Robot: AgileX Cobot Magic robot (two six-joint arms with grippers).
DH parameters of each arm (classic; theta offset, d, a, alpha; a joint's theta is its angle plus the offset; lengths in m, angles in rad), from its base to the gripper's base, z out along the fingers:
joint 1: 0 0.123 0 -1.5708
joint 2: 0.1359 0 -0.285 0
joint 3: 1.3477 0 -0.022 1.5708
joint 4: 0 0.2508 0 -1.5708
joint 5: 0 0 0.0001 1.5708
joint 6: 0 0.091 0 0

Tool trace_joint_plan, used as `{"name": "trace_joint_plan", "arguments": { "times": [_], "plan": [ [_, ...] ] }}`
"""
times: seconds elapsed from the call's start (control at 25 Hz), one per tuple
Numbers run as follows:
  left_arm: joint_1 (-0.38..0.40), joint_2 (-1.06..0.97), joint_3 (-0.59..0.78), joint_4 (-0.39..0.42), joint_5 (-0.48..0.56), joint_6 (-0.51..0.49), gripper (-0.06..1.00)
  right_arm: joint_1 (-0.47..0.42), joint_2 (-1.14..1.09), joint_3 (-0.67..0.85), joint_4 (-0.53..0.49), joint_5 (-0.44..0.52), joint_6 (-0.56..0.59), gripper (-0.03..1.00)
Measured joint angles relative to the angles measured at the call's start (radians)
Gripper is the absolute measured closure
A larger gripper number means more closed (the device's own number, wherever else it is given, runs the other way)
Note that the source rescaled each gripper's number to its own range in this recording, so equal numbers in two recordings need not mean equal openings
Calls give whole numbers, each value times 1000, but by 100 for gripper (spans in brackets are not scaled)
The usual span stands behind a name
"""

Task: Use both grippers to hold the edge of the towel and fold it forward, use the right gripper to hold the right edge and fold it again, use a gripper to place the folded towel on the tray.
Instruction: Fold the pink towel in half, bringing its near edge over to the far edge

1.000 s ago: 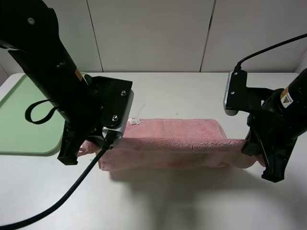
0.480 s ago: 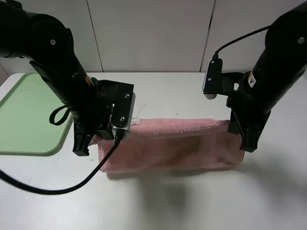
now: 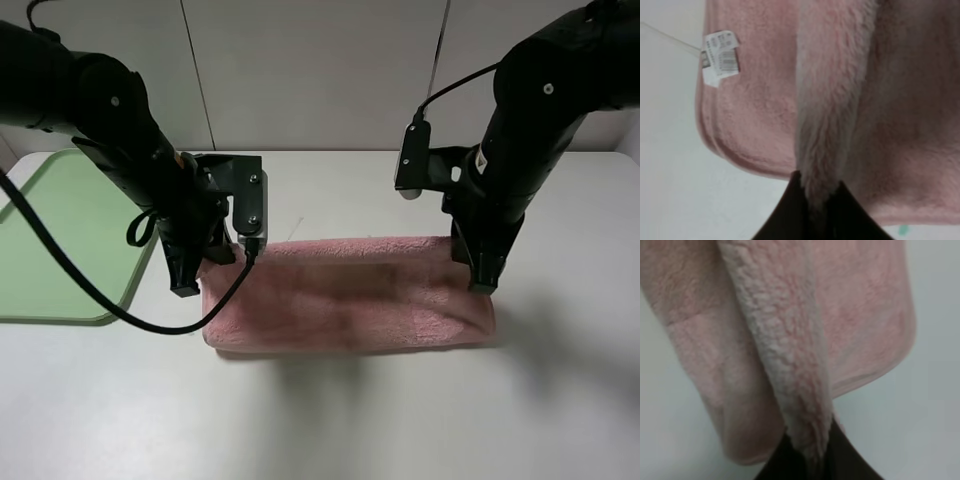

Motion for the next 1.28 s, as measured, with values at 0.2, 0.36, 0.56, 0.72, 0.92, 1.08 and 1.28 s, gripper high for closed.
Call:
{"name": "trace_joint_plan", "arguments": {
  "times": [0.2, 0.36, 0.56, 0.72, 0.92, 1.08, 1.28],
  "plan": [
    [3, 14, 0, 40, -87, 0, 94, -19, 38, -14, -14, -26, 0, 97],
    [4, 23, 0, 56, -164, 0, 94, -32, 44, -14, -22, -41, 0, 97],
    [10, 24, 2, 78, -207, -1, 73, -40, 44, -14, -58, -42, 17, 61],
    [21, 29, 13, 77, -240, -36, 14, -46, 44, -13, -104, -93, 52, 5],
    [21, 32, 17, 70, -270, -60, -3, -49, 44, -13, -91, -147, 58, -3],
    [21, 32, 18, 70, -270, -61, -5, -49, 44, -13, -81, -147, 77, -3],
    [21, 29, 18, 70, -224, -78, -5, -49, 44, -13, -79, -139, 80, -3]
  ]
}}
